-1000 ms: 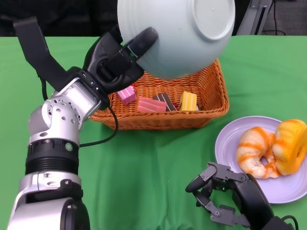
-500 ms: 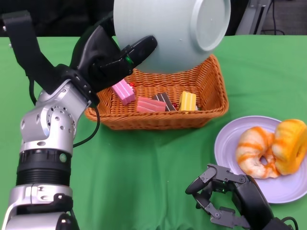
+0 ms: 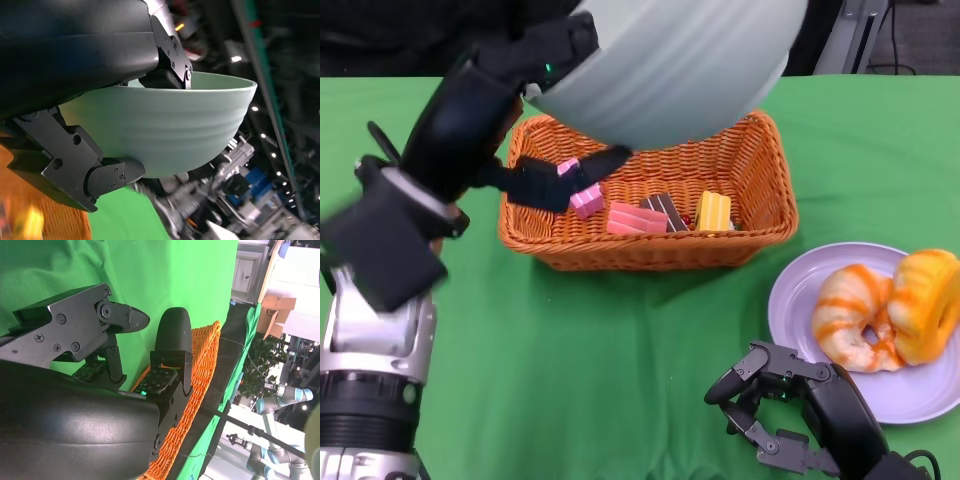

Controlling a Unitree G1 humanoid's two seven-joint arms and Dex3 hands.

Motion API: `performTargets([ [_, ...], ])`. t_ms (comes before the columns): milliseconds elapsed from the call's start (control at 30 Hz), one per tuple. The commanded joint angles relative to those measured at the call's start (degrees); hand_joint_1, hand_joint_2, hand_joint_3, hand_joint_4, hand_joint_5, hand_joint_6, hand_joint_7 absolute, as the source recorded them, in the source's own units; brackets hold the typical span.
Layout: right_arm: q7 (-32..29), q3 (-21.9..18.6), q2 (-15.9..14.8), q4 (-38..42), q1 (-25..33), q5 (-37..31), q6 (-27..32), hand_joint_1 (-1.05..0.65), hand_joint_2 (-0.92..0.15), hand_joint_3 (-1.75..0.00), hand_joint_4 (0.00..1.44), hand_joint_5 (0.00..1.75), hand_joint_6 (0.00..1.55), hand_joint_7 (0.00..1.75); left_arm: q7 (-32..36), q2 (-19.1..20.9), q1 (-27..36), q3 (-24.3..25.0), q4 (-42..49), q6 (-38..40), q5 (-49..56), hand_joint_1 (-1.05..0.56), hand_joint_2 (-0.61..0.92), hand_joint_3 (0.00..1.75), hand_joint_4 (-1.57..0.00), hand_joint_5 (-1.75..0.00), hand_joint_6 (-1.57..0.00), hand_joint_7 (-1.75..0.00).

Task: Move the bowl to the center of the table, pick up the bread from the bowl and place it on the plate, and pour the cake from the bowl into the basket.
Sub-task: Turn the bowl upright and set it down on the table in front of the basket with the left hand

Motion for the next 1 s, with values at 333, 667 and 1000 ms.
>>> performTargets([
  [333, -0.4, 0.0, -0.8, -0.8, -0.6, 0.1, 0.8, -0.07, -0.77, -0.51, 0.78, 1.38, 0.76, 1.02, 29.7, 4.9, 0.4, 3.1, 9.1, -25.6, 30.0, -0.05, 0.42, 1.28, -0.77, -1.58, -0.78, -1.47],
  [667, -0.1, -0.1, -0.6, -0.8, -0.7, 1.1, 0.1, -0.05, -0.79, -0.48, 0.78, 1.37, 0.77, 1.01, 48.8, 8.5, 1.0, 0.5, 10.2, -26.0, 43.9, -0.05, 0.35, 1.39, -0.77, -1.57, -0.76, -1.46],
  [1000, 2.5, -0.1, 2.0, -3.6, -0.2, 7.1, -2.3, -0.12, -0.71, -0.64, 0.74, 1.47, 0.74, 1.15, 68.3, 14.9, 5.6, -3.2, 11.2, -27.9, 54.2, 0.0, 0.33, 1.34, -0.79, -1.52, -0.73, -1.38],
])
